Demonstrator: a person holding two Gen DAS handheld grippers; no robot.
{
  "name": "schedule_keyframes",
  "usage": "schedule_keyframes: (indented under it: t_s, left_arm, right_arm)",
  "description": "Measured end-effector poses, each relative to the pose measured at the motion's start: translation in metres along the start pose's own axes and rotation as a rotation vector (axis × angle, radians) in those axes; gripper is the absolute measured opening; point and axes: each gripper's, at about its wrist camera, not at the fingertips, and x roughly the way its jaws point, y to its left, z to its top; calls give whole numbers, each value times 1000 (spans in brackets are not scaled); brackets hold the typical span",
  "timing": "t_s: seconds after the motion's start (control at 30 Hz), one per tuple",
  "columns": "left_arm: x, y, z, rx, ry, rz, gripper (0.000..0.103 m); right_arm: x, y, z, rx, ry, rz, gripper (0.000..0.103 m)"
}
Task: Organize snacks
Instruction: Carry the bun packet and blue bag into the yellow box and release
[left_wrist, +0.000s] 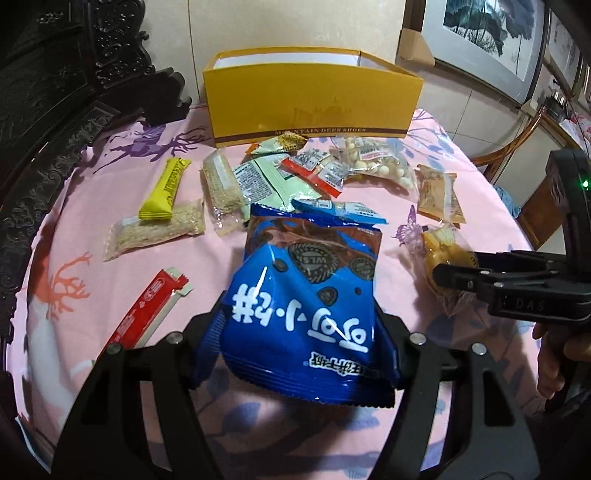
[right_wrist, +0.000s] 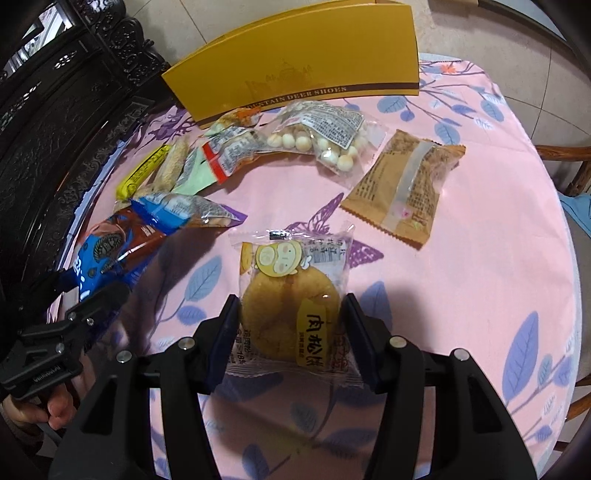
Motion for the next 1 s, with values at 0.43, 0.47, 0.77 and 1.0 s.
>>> schedule_keyframes:
  t_s: [0.43, 0.47, 0.77, 1.0]
  left_arm:
    - [-20, 2, 37, 12, -69, 17, 70]
    - [-18, 1, 44, 20, -76, 26, 70]
    - [-3, -4, 132, 15, -196, 46, 70]
    - [15, 7, 193, -41, -223, 41, 71]
  right_arm:
    - [-29, 11, 34, -13, -89, 3, 57]
    - [-33, 12, 41, -16, -105, 4, 57]
    - [-60, 25, 132, -76, -273, 0, 57]
    - [-62, 17, 209, -62, -348, -22, 57]
